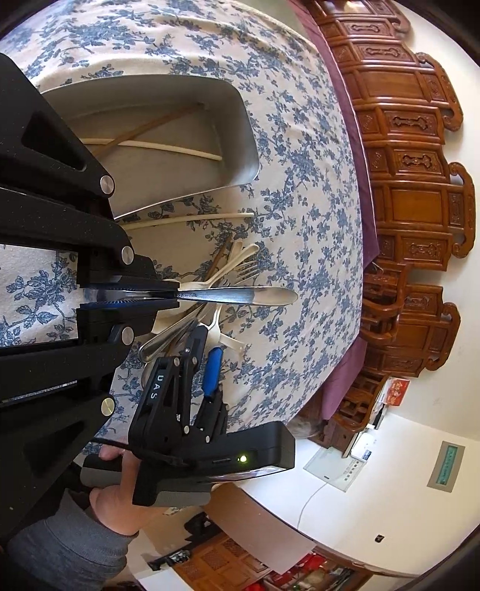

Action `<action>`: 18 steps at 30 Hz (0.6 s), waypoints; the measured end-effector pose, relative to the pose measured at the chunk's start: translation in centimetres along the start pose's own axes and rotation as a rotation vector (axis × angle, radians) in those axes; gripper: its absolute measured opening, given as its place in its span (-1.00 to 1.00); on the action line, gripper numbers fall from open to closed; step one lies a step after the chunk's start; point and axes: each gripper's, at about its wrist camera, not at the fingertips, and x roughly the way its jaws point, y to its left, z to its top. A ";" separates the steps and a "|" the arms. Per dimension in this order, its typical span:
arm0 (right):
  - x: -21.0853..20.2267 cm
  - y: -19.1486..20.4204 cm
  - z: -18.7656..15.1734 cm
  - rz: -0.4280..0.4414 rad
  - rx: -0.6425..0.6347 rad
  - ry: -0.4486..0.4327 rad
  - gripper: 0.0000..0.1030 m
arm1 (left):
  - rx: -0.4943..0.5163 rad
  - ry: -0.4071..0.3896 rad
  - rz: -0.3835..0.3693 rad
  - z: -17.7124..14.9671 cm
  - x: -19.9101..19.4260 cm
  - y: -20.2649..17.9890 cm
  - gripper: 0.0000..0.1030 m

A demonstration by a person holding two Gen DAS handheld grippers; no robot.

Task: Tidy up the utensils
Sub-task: 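Carry the metal knife with the left gripper into the grey tray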

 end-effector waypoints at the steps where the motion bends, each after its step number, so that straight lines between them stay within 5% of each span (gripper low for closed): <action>1: -0.1 0.1 0.0 -0.007 -0.005 -0.002 -0.40 | -0.001 0.000 0.000 0.0 0.0 0.1 -0.94; 13: -1.4 -1.5 0.0 -0.103 0.025 -0.042 -0.92 | -0.009 0.001 -0.006 0.0 0.0 0.4 -0.94; 18: -1.8 -2.4 0.0 -0.123 0.062 -0.057 -0.92 | -0.015 -0.010 -0.006 0.2 -0.6 0.6 -0.94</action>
